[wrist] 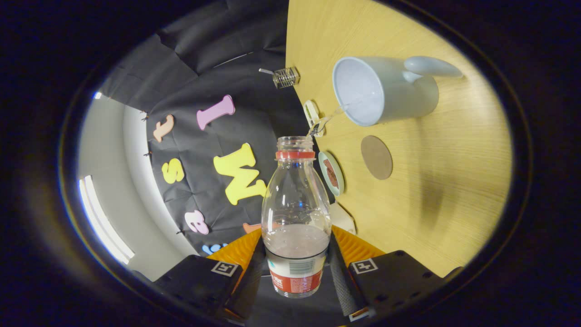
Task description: Take the bottle from table, then pour the juice into the cup, finally place the bottle on the coaster
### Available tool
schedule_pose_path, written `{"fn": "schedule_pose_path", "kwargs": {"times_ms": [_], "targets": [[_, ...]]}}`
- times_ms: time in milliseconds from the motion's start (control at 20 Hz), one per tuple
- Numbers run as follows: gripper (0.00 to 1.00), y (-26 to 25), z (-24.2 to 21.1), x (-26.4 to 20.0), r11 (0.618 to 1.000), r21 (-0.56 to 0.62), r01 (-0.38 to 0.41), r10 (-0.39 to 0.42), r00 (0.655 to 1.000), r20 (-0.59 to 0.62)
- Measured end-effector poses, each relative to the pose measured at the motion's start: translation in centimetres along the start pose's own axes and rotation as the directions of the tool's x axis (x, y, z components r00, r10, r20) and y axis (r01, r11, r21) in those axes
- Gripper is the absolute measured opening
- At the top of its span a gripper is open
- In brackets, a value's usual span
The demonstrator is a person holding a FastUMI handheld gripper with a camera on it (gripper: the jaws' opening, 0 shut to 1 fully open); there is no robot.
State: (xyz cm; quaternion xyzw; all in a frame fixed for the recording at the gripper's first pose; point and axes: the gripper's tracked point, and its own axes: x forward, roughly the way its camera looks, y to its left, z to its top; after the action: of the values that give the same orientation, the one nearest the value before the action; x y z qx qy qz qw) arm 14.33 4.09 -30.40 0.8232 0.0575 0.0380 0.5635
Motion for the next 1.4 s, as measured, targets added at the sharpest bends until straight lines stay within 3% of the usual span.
{"fn": "schedule_pose_path", "kwargs": {"times_ms": [550,1400], "targets": [[0.75,1.6,-0.8,1.2,0.992,0.125,-0.035,0.037,0.999,-0.013],[0.75,5.2,-0.3,0.9,0.949,0.3,-0.101,0.098,0.995,0.025]]}}
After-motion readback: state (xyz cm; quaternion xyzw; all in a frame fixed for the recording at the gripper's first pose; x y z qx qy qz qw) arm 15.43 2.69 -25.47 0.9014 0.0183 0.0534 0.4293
